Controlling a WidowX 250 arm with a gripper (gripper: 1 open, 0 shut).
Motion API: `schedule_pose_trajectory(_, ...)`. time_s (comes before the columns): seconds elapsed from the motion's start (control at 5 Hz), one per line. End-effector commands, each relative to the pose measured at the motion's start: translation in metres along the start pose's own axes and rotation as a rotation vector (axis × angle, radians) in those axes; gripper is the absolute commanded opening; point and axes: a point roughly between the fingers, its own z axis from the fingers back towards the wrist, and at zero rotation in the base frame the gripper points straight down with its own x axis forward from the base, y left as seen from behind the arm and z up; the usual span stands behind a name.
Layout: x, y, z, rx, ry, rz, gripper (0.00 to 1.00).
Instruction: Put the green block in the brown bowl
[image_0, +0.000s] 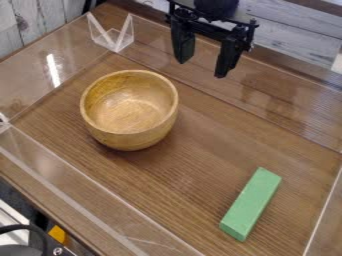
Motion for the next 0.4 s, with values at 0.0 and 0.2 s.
schedule_pose_trajectory(0.0,-0.001,0.013,-0.009,-0.009,0.014,0.028,1.00)
schedule_pose_trajectory(0.2,-0.026,-0.018,-0.008,-0.026,0.021,0.024,1.00)
